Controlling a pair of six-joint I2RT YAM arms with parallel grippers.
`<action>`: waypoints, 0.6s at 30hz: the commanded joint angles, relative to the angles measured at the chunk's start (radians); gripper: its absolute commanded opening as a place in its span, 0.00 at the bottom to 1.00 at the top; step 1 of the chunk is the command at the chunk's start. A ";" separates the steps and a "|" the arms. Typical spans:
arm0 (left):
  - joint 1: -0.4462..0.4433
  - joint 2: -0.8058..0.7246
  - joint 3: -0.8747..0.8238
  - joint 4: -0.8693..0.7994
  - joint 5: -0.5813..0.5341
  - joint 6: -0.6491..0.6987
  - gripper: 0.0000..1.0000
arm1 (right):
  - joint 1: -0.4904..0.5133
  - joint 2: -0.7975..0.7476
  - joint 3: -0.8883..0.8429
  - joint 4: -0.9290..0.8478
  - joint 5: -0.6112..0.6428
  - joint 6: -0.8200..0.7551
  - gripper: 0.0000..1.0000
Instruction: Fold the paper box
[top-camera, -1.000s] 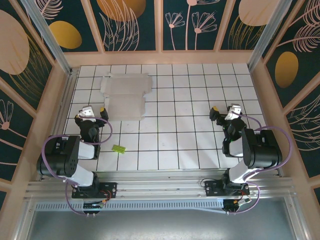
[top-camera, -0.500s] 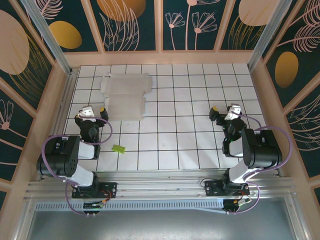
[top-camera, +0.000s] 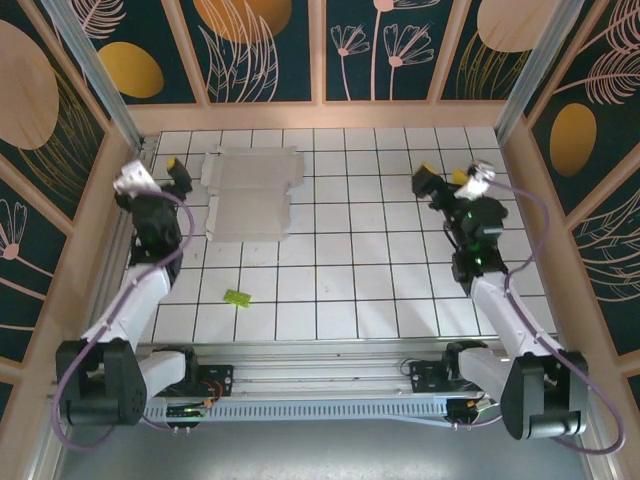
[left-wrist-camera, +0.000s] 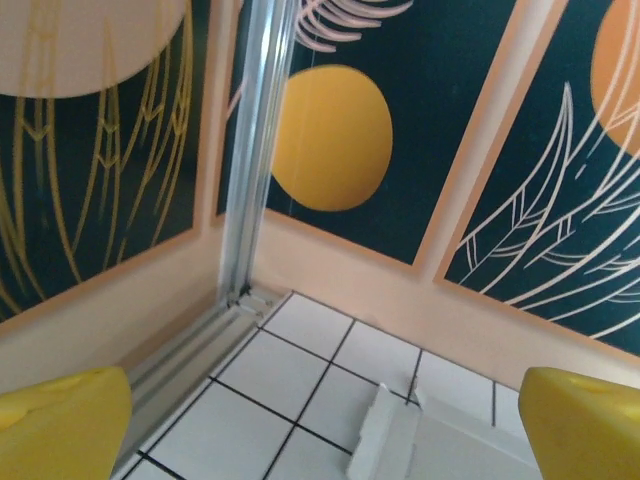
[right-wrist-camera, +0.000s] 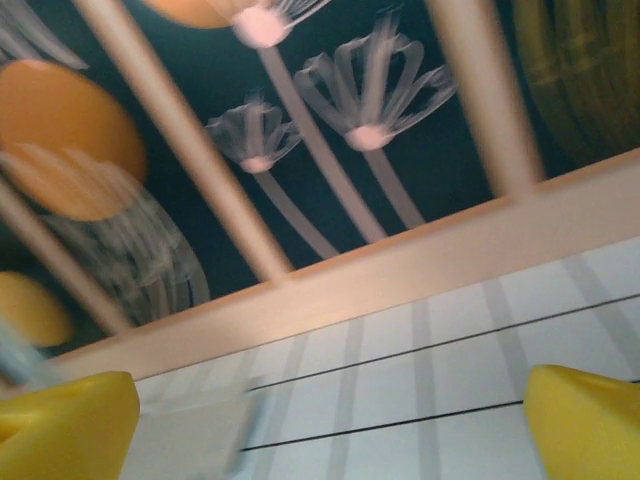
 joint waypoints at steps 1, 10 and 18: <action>0.005 0.188 0.285 -0.510 -0.007 -0.086 0.99 | 0.128 0.152 0.197 -0.334 -0.165 0.140 0.99; 0.055 0.923 1.244 -1.089 0.319 0.144 0.93 | 0.451 0.476 0.701 -0.755 -0.326 -0.010 0.99; 0.154 1.268 1.539 -1.092 0.576 0.103 0.84 | 0.576 0.558 0.820 -0.777 -0.314 -0.036 0.99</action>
